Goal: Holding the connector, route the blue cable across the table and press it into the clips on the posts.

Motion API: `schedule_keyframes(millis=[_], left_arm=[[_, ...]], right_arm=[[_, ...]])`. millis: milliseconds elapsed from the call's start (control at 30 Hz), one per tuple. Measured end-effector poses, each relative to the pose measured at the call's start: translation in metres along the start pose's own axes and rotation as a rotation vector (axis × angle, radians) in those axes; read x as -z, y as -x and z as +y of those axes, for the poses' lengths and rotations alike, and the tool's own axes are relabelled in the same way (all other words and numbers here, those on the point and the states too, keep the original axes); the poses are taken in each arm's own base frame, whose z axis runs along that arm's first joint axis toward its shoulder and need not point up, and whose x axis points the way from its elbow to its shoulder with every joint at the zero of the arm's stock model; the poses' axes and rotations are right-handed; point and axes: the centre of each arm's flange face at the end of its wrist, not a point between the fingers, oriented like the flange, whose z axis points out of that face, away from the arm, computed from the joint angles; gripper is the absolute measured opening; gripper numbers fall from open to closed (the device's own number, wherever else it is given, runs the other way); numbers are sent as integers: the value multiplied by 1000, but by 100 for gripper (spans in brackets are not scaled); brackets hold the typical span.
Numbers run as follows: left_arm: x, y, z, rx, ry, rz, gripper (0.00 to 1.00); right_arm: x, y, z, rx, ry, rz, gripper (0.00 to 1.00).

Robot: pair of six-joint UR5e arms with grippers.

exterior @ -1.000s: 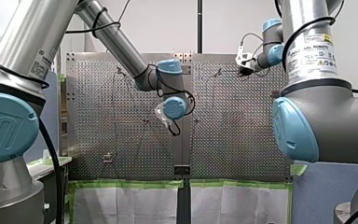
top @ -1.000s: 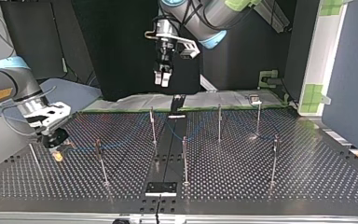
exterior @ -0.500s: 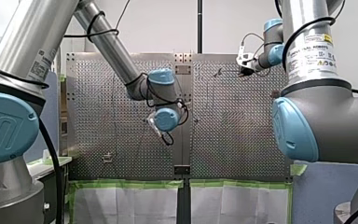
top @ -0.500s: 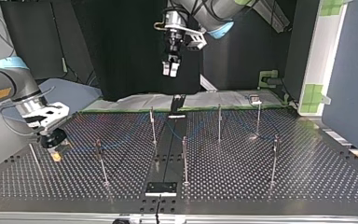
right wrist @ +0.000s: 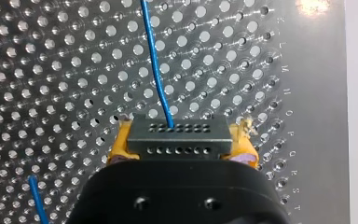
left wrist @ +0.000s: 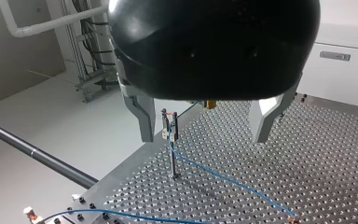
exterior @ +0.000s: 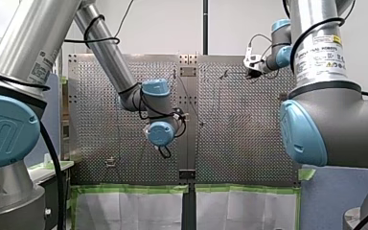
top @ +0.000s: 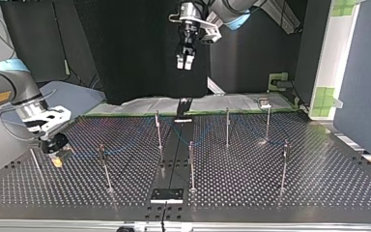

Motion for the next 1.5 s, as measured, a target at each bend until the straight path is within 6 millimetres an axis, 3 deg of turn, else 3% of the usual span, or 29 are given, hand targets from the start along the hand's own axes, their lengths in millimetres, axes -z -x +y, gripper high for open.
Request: schedule_keyframes(millis=[900,1500], left_arm=[[77,0,58,-25,15,34,100],[82,0,62,-32,19,43,100]], right_arm=[[1,-1,5,0,15,4,0],[1,-1,5,0,17,5,0]])
